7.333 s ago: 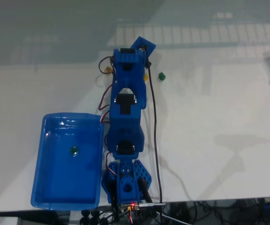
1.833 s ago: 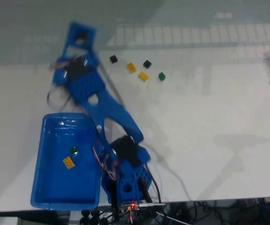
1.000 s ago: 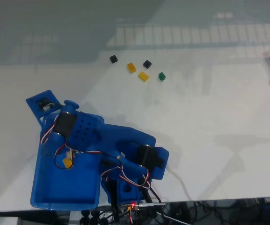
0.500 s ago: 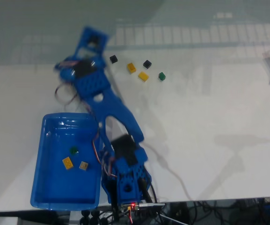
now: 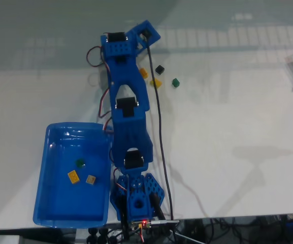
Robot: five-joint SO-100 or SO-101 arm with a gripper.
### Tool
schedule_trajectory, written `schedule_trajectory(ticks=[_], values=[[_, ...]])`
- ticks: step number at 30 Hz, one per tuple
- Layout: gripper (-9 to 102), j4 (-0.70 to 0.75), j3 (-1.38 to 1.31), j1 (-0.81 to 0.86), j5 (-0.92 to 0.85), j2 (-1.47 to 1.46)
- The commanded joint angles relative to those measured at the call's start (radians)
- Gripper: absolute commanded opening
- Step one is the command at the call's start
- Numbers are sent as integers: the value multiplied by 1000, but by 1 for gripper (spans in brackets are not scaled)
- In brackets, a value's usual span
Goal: Pick up all the lego then put into the bin
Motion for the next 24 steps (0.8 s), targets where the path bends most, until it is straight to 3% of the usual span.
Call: schedule_trajectory(ticks=[1, 24], values=[[31, -21, -103, 12, 46, -35], [27, 103, -397, 21, 48, -299]])
